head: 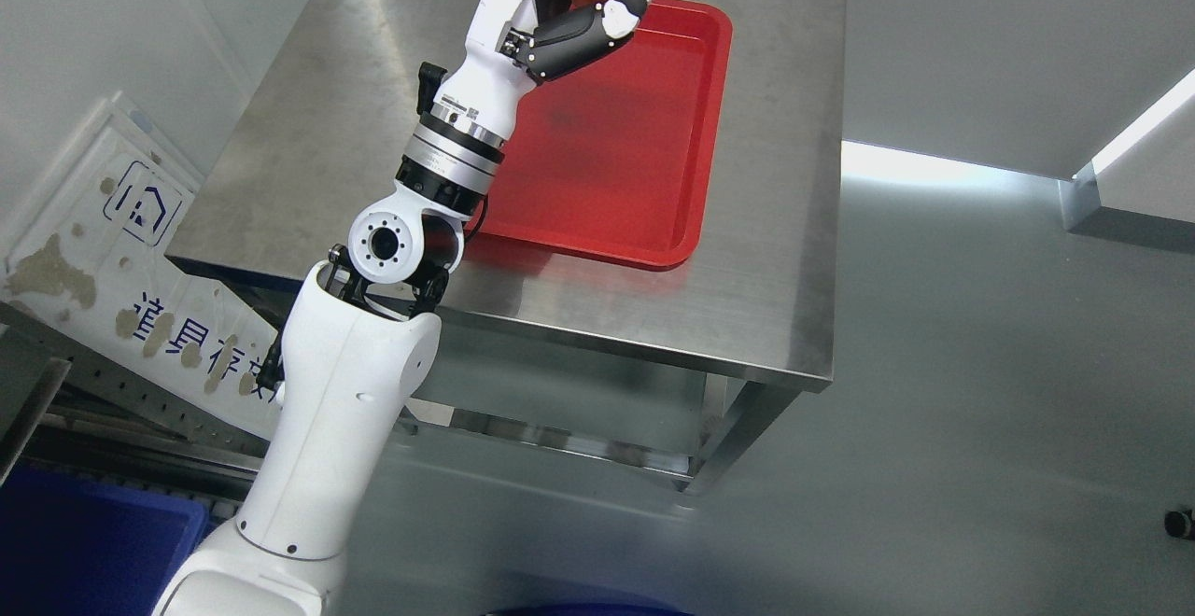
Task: Grab orange capacitor from left shelf to right desk
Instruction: 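Lower the held capacitor onto the red tray with the left hand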
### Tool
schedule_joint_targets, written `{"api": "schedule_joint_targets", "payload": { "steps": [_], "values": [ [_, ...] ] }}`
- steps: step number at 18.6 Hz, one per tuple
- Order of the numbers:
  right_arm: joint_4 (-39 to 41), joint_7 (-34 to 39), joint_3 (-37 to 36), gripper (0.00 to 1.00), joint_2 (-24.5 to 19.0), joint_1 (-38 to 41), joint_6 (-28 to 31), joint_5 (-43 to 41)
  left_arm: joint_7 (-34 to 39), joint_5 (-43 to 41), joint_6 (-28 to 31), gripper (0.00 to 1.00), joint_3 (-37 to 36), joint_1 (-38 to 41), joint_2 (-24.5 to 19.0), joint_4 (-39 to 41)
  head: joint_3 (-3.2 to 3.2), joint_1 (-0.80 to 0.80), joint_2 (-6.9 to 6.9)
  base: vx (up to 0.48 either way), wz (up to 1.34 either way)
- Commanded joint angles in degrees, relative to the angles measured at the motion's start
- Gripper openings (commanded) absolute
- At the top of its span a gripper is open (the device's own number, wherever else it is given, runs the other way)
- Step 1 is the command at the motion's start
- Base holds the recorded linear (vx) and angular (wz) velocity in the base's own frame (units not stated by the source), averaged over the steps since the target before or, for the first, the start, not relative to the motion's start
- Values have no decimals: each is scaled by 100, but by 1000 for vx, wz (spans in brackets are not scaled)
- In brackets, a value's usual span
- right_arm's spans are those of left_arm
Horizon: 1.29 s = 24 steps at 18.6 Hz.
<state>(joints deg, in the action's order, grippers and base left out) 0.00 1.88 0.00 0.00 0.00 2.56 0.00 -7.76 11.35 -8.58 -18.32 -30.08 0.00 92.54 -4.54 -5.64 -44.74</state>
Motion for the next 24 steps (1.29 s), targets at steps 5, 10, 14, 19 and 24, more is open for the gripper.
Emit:
{"api": "schedule_joint_targets", "payload": {
  "steps": [5, 10, 14, 19, 24],
  "values": [
    [193, -3, -62, 100, 100, 9, -10, 0, 3, -203, 286, 6, -5, 810, -100, -95, 0, 0, 0, -2, 0],
    [193, -3, -62, 100, 100, 9, -10, 0, 3, -221, 278, 10, 170, 627, -100, -262, 0, 0, 0, -8, -1],
    [193, -3, -62, 100, 100, 9, -1, 0, 20, -221, 278, 11, 240, 284, -100, -341, 0, 0, 0, 0, 0],
    [193, -3, -62, 100, 100, 9, -10, 0, 12, -221, 269, 11, 259, 11, -100, -868, 0, 0, 0, 0, 0],
    [193, -3, -62, 100, 100, 9, -1, 0, 12, -213, 304, 11, -5, -138, -100, -1027, 0, 0, 0, 0, 0]
  ]
}}
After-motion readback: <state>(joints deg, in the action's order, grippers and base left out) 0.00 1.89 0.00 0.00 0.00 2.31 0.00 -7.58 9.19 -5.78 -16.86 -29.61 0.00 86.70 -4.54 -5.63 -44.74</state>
